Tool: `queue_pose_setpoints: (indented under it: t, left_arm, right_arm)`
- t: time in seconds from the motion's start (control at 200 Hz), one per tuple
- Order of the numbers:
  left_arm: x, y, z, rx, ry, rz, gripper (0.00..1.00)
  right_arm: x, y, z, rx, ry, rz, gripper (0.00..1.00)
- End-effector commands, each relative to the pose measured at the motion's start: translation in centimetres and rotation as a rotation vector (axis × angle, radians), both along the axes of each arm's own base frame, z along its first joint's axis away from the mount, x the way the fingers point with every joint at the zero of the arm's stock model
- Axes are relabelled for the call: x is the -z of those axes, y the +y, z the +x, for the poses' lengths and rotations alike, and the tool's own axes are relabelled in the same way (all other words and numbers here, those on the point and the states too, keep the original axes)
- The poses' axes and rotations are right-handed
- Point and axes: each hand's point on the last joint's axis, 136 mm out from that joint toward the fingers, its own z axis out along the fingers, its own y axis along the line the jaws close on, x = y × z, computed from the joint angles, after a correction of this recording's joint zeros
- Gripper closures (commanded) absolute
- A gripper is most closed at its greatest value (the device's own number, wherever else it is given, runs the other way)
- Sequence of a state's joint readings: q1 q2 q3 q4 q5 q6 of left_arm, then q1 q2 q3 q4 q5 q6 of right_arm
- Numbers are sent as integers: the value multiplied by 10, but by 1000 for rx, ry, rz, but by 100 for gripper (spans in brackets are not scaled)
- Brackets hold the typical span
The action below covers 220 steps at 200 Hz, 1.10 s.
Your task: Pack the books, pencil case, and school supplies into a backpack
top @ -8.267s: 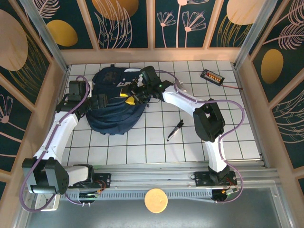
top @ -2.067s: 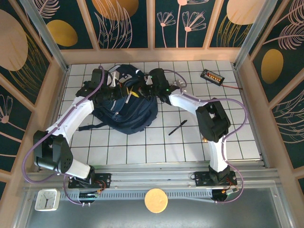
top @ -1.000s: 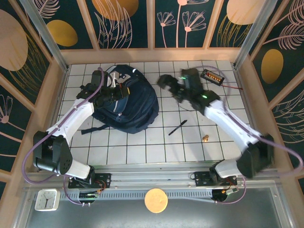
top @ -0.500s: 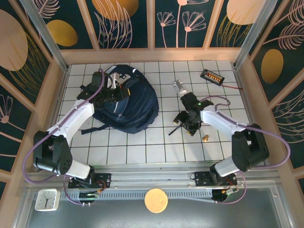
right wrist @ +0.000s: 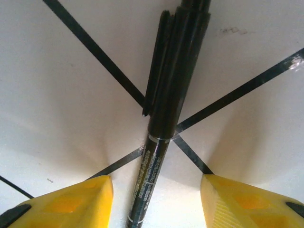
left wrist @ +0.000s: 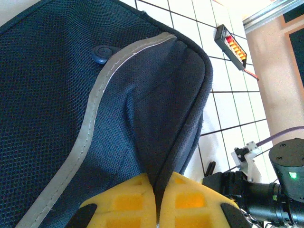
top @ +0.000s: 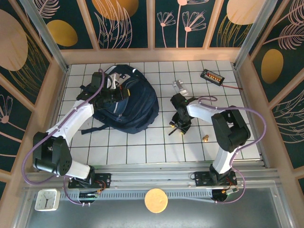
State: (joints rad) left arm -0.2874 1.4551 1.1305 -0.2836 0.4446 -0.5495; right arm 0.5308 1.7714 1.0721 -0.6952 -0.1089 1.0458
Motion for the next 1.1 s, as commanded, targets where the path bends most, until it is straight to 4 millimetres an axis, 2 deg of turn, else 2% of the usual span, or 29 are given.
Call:
queue_pose_setpoints:
  t: [0.0,0.06,0.3,0.5,0.62,0.756,0.866,1.001,1.096]
  left_arm:
    - [-26,-7,-8,52,-85,-37,100]
    - [-24,-7,-9,54,-82,-35,100]
    - [-22,-8,-9,62,-81,-36,100]
    - [-21,-9,-9,67,-80,-35,100]
    - [-21,-10,-9,74,-77,-40,100]
    - [-24,-11,-11,82,-78,-51,100]
    - [-27,-12,-11,83,-81,-54,100]
    - [-30,-13,-12,87,-78,-62,100]
    - [-36,-16,-11,94,-81,-85,100]
  right_arm:
    - [3,-3,16,-5,-29,-23,51]
    - [6,-4,16,-8,-19,-27,52]
    - [12,-9,16,-12,-2,-30,70]
    - [0,-9,20,-33,-28,-19,88]
    - [-13,-6,25,-72,-68,-9,92]
    - [-45,6,41,-137,-186,54,94]
    - [-87,27,60,-210,-330,149,95]
    - [-157,77,81,-344,-534,376,96]
    - [-199,118,87,-448,-628,562,96]
